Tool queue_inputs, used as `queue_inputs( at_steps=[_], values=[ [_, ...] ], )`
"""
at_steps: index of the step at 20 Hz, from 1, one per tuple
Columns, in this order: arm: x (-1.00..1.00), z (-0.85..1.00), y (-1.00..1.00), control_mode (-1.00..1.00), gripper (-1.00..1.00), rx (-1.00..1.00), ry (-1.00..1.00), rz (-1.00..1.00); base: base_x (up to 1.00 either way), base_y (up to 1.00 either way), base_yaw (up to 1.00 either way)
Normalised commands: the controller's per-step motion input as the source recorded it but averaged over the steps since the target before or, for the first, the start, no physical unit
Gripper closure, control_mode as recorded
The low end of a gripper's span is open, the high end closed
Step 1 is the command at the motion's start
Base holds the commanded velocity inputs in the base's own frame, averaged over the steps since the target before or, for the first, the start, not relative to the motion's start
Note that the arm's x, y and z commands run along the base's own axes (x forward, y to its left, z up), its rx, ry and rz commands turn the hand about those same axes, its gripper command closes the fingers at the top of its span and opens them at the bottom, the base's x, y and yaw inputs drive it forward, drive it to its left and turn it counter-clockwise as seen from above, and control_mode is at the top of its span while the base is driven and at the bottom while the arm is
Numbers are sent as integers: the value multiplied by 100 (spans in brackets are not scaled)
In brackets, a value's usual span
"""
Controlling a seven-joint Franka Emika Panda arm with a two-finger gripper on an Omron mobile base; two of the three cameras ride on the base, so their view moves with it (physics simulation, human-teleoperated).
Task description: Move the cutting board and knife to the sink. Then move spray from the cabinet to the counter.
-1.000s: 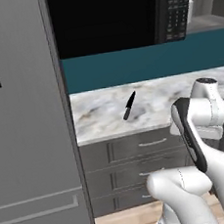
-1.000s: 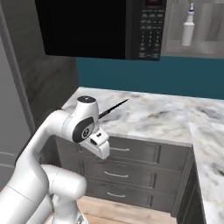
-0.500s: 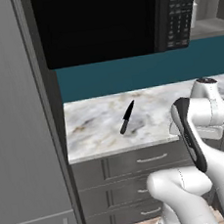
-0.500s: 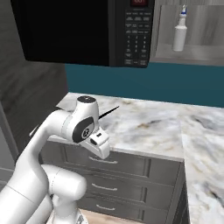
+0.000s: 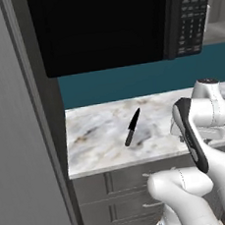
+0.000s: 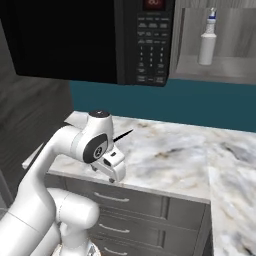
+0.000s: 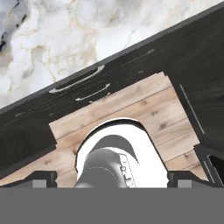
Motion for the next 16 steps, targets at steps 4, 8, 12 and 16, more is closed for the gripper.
queue_inputs(
  at_steps=[4, 8, 12, 16],
  values=[
    [0, 0, 0, 100, -100, 0, 0, 0, 53, 0, 0],
    [0, 0, 0, 100, -100, 0, 0, 0, 48, 0, 0],
    [0, 0, 0, 100, -100, 0, 0, 0, 49, 0, 0],
    [0, 0, 0, 100, -100, 0, 0, 0, 41, 0, 0]
  ],
)
